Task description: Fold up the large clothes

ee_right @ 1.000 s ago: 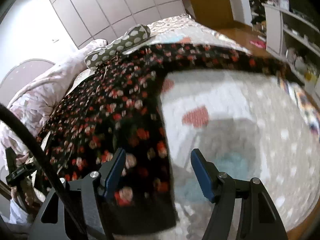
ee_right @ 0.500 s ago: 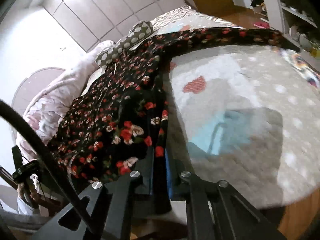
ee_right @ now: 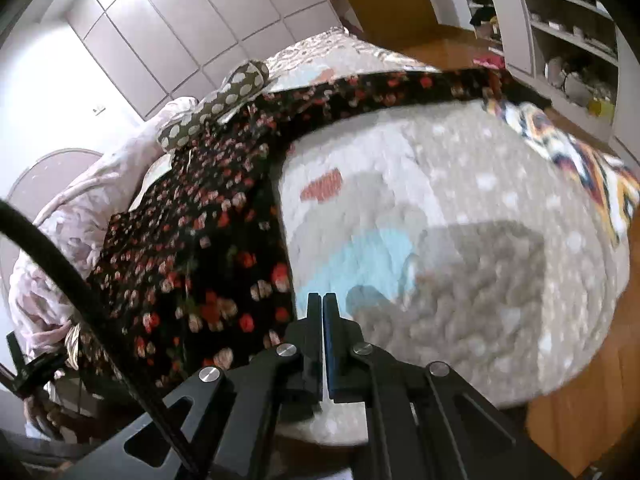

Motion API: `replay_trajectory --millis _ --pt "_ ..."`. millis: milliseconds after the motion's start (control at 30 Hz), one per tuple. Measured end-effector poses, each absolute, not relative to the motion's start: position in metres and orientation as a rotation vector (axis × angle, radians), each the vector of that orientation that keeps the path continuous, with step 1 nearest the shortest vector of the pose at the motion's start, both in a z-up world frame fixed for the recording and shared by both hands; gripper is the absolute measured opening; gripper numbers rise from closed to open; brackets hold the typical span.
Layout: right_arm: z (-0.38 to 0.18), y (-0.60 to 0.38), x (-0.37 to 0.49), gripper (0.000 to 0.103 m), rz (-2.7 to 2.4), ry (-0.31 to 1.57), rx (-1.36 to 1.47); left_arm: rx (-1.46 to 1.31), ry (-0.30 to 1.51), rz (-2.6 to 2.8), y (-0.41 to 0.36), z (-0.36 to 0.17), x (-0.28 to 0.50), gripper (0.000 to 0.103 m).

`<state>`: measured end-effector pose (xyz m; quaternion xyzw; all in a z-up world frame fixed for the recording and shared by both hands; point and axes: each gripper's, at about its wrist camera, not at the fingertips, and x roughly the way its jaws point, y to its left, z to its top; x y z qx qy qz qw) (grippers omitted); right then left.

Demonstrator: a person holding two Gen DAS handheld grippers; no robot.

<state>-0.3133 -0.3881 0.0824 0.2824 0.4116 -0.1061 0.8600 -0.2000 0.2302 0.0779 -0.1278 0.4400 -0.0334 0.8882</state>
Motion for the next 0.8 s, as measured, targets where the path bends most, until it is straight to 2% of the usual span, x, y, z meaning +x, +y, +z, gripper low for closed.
replay_trajectory --millis 33,233,367,433,533,800 --pt "0.084 -0.388 -0.306 0.003 -0.219 0.856 0.587 -0.272 0.901 -0.059 0.233 0.081 -0.199 0.038" --pt "0.092 -0.365 -0.260 0.004 -0.175 0.867 0.503 -0.264 0.870 -0.033 0.223 0.093 -0.188 0.044" --pt "0.110 -0.334 -0.226 0.004 -0.119 0.857 0.419 -0.187 0.853 -0.104 0.180 0.103 -0.181 0.053" --pt "0.119 -0.318 -0.208 0.009 -0.081 0.853 0.387 -0.154 0.845 -0.141 0.156 0.106 -0.173 0.060" --pt "0.124 -0.293 -0.174 0.018 -0.041 0.855 0.340 -0.105 0.828 -0.210 0.113 0.108 -0.155 0.061" --pt "0.075 -0.258 -0.088 0.018 -0.067 0.902 0.327 -0.060 0.890 -0.294 0.018 0.070 -0.090 0.061"
